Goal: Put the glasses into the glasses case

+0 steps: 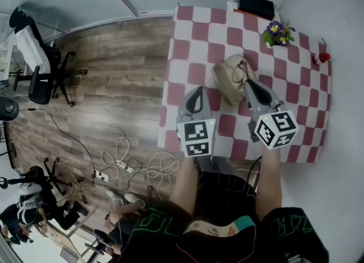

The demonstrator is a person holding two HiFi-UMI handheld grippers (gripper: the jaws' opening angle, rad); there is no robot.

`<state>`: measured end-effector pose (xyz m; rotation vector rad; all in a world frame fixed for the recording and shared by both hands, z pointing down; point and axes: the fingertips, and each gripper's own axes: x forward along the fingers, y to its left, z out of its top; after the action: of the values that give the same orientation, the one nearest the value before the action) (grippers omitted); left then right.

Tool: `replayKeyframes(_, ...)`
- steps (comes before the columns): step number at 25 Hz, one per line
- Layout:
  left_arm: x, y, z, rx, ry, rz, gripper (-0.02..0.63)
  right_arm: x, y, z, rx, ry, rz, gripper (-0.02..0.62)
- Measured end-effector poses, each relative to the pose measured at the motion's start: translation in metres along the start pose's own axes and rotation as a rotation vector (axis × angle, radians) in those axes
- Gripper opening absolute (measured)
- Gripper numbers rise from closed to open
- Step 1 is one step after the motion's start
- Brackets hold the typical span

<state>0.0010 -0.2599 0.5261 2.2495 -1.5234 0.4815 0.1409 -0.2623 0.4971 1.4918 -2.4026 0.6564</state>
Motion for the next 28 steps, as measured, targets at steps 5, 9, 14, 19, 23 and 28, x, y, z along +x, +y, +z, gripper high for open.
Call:
replayKeyframes(5,0.006,0.000,-0.001,-0.008,0.003,-0.001,0.008,0.009,-0.003,-0.009,0.000,0.044,0.015,0.018)
replayKeyframes(9,0.011,0.001,-0.002,-0.012,0.006,0.008,0.008,0.016,-0.003,-0.017,-0.005,0.082,0.028,0.018)
replayKeyframes(14,0.015,0.005,-0.002,-0.020,0.009,0.014,0.008,0.026,-0.001,-0.027,-0.013,0.140,0.044,0.018)
replayKeyframes(19,0.017,0.007,-0.007,-0.014,0.022,0.014,0.008,0.034,-0.002,-0.038,-0.013,0.185,0.035,0.018)
replayKeyframes(23,0.018,0.010,-0.008,-0.014,0.024,0.018,0.008,0.039,-0.001,-0.043,-0.014,0.213,0.029,0.018)
replayKeyframes(28,0.018,0.013,-0.008,-0.002,0.027,0.021,0.008,0.046,0.001,-0.050,-0.016,0.238,0.033,0.018)
